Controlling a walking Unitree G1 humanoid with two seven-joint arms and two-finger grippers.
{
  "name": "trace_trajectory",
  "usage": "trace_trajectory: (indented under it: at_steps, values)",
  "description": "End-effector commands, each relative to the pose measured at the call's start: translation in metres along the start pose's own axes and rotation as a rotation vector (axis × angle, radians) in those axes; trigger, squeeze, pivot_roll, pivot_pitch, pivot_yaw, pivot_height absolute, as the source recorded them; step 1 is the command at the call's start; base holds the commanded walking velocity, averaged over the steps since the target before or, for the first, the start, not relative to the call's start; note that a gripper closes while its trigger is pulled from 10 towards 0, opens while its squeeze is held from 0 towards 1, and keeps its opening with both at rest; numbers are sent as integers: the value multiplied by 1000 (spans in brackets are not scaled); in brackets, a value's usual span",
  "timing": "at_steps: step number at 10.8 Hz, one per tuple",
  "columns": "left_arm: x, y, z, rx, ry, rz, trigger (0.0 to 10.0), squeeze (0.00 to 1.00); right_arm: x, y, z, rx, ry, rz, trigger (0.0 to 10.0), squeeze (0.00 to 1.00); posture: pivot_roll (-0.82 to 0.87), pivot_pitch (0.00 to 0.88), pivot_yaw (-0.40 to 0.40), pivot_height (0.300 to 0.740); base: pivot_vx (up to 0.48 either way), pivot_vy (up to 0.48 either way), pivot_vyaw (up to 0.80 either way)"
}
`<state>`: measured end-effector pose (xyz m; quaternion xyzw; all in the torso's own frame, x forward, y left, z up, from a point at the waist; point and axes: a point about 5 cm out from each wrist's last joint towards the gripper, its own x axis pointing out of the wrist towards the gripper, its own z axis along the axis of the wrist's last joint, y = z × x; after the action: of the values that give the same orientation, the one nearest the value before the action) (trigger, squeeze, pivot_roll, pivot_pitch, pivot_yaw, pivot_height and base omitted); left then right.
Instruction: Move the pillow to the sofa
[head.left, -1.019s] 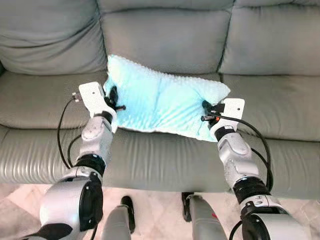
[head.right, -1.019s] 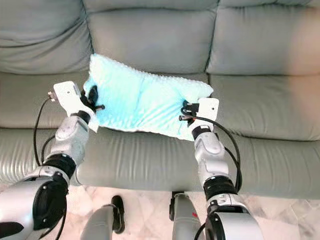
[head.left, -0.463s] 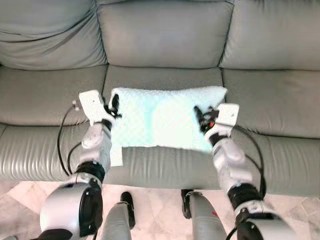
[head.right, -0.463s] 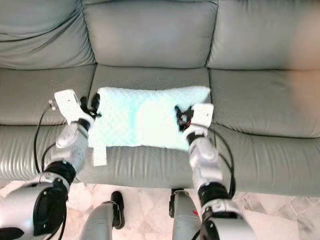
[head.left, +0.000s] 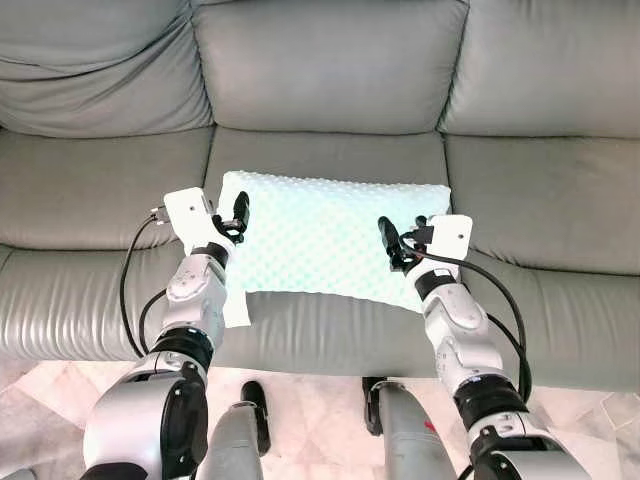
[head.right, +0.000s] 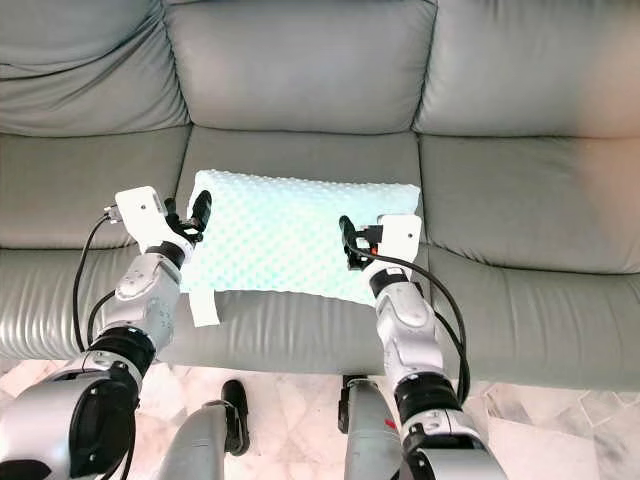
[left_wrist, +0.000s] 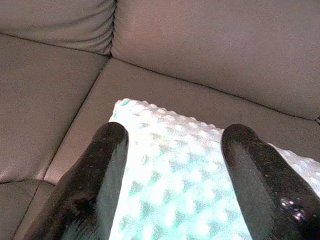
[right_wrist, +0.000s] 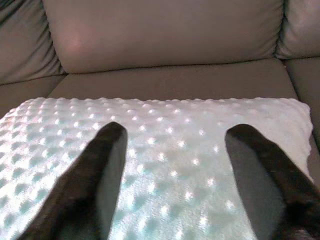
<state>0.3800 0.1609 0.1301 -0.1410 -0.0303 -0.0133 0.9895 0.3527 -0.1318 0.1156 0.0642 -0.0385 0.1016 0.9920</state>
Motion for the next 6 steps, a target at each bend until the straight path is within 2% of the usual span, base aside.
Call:
trace_trajectory:
  at_steps: [1,2,3,6]
  values:
    - [-9,10,-12,5,28,8,10000,1000,-8,-2,-9,-9,35,-12,10000,1000,-147,490,60,740,0,0,0]
    - [-17,20,-14,12,17,3,10000,1000,-12,-4,-10,-17,39,-8,10000,1000,-143,467,64,740,0,0,0]
    - [-18,22,-15,13,18,3,10000,1000,-13,-4,-10,-16,39,-5,10000,1000,-143,467,64,740,0,0,0]
    - [-35,43,-26,41,50,28,10000,1000,-18,4,-8,-33,33,39,10000,1000,-150,389,67,740,0,0,0]
